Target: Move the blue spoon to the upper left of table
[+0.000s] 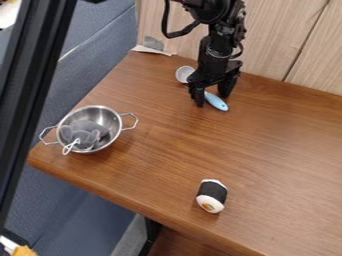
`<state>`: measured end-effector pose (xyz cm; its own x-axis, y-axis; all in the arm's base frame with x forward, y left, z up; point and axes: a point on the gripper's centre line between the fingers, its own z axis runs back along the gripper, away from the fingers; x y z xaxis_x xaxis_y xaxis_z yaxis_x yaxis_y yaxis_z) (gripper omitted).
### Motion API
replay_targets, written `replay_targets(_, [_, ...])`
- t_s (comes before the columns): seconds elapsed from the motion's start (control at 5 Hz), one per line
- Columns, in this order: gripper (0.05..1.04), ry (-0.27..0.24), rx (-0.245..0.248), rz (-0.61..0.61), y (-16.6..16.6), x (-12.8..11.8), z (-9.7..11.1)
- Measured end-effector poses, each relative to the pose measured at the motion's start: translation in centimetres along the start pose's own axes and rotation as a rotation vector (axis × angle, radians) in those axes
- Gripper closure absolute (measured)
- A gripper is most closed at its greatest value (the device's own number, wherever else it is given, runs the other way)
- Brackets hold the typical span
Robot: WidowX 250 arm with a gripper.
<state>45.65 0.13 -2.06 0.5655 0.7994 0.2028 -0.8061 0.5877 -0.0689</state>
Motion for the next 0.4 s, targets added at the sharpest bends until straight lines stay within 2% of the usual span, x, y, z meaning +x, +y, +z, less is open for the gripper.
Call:
replay_targets(0.2, [0.075,0.000,-0.011,0.004,-0.2,-0.1,0.4])
replay_targets(0.4, [0.080,-0.038,-0.027,-0.002,-0.2,0.2,2.8])
